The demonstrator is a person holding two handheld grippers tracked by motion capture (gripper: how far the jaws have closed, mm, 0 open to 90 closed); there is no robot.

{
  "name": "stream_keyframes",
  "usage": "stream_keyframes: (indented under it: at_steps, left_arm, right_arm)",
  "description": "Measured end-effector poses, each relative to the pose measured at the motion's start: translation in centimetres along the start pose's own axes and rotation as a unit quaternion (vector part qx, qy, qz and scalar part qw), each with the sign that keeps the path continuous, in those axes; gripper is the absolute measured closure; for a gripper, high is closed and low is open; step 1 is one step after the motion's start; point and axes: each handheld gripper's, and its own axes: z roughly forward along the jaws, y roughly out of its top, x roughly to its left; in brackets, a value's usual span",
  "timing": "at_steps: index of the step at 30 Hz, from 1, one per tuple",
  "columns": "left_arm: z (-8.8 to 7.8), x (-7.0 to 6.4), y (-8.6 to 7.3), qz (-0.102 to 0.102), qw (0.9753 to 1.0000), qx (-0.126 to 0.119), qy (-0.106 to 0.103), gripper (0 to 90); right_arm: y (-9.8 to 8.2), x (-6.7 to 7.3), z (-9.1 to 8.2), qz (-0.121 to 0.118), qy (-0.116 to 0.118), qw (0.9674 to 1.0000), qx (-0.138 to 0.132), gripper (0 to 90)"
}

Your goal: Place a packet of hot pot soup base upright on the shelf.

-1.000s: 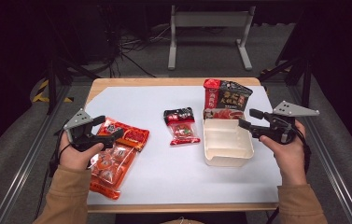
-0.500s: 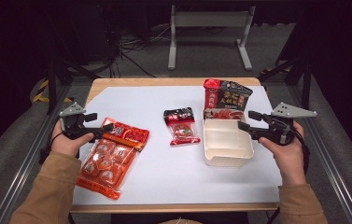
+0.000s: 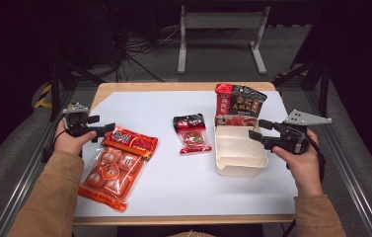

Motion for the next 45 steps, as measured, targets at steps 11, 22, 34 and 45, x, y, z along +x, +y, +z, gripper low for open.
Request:
stream_keyframes:
  at_steps: [11, 22, 34, 45]
  left_arm:
    - [2.6, 1.8, -0.4, -0.042, 0.9983, 0.039, 0.002, 13.6]
    - [4.0, 2.4, -0.8, -0.028, 0.9985, 0.047, 0.002, 10.7]
    - [4.8, 2.4, -1.5, -0.033, 0.9959, 0.084, -0.005, 16.4]
    - [5.1, 2.8, -2.4, -0.038, 0.9937, 0.101, -0.029, 27.3]
  right_arm:
    - [0.0, 0.0, -0.1, -0.006, 0.018, 0.9997, -0.015, 40.2]
    - [0.0, 0.1, 0.0, -0.013, 0.023, 0.9995, -0.014, 36.5]
    - [0.0, 0.2, 0.0, -0.016, 0.027, 0.9994, -0.015, 36.7]
    - [-0.1, 0.3, 0.3, -0.016, 0.036, 0.9992, -0.010, 38.1]
